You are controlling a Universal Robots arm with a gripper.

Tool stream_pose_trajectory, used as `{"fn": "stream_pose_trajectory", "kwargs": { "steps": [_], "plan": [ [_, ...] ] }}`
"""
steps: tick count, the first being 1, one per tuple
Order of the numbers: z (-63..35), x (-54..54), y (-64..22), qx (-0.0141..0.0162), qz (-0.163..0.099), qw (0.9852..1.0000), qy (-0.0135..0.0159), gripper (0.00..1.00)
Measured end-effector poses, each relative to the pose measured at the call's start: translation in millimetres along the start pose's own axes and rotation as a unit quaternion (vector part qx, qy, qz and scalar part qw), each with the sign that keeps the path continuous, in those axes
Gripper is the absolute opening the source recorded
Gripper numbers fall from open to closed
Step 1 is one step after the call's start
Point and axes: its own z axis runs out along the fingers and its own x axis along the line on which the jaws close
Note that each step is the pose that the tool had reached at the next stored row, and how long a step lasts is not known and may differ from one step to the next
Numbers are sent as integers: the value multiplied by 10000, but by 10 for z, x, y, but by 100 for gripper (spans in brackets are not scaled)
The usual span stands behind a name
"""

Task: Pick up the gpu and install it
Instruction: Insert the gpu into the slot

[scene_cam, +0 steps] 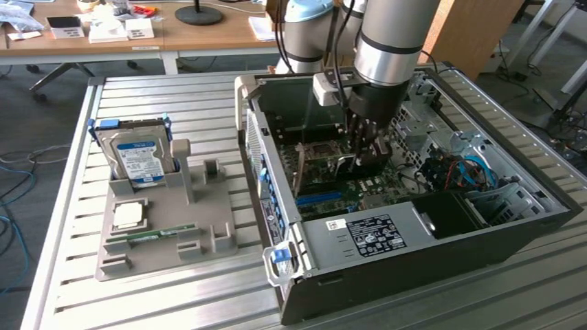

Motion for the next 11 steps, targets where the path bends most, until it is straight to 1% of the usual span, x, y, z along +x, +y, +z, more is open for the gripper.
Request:
{"fn": "stream_pose_trajectory", "kwargs": {
  "steps": [11],
  "plan": [
    [22, 7, 104, 0, 0, 10000, 1, 27]
  ]
}}
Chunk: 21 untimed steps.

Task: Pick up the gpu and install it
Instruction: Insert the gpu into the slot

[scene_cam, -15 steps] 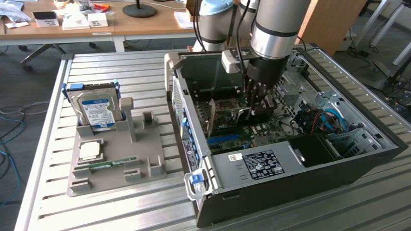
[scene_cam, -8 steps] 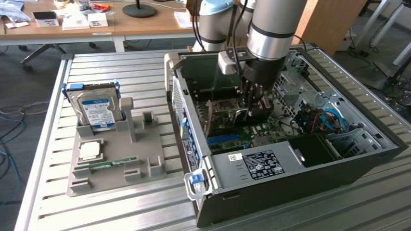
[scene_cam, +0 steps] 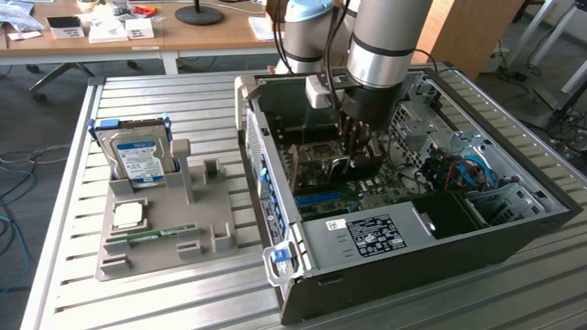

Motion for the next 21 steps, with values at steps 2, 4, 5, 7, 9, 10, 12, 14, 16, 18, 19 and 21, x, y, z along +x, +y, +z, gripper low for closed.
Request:
{"fn": "stream_pose_trajectory", "kwargs": {
  "steps": [2, 4, 5, 7, 9, 10, 12, 14, 16, 18, 19, 21],
  "plan": [
    [9, 1, 14, 0, 0, 10000, 0, 27],
    [25, 1, 27, 0, 0, 10000, -1, 27],
    [33, 2, 31, 0, 0, 10000, 0, 27],
    [47, 2, 41, 0, 0, 10000, -1, 27],
    [56, 2, 41, 0, -1, 10000, -1, 27],
    [63, 2, 42, 0, -1, 10000, -1, 27],
    [77, 2, 44, 0, 0, 10000, 0, 27],
    [98, 2, 46, 0, 0, 10000, -1, 27],
    [108, 3, 47, 0, 1, 10000, 0, 27],
    [109, 3, 50, -1, 1, 10000, 1, 27],
    [111, 3, 56, 0, 2, 10000, 0, 27],
    [115, 3, 68, 1, 1, 10000, -1, 27]
  ]
}}
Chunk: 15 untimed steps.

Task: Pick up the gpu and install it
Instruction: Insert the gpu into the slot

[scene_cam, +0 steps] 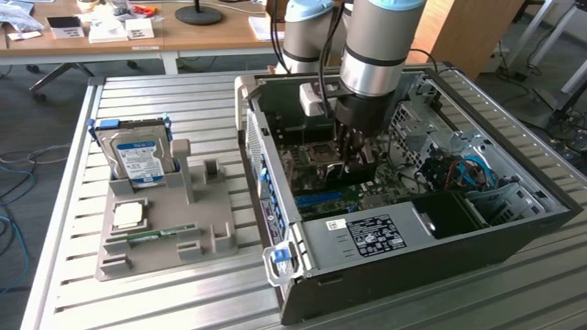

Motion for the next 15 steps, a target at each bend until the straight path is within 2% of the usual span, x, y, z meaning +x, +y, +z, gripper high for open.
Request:
{"fn": "stream_pose_trajectory", "kwargs": {
  "steps": [15],
  "plan": [
    [2, 5, 101, -1, 6, 10000, 1, 27]
  ]
}}
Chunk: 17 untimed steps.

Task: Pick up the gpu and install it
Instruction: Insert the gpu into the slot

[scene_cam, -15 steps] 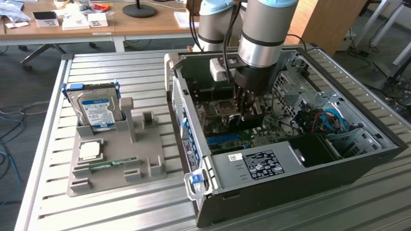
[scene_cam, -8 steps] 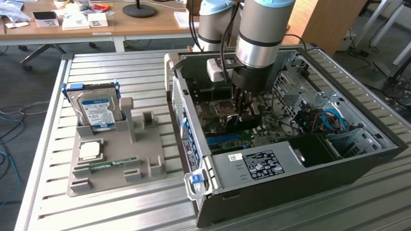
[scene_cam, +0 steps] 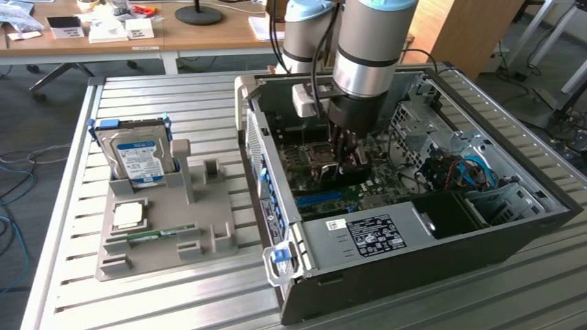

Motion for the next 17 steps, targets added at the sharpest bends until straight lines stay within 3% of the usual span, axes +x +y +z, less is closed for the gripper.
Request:
{"fn": "stream_pose_trajectory", "kwargs": {
  "steps": [11, 14, 17],
  "plan": [
    [0, -2, 33, 0, 2, 10000, 1, 27],
    [-1, -2, 33, -26, 2, 10000, 4, 27],
    [0, -2, 31, -29, 2, 10000, 3, 27]
  ]
}}
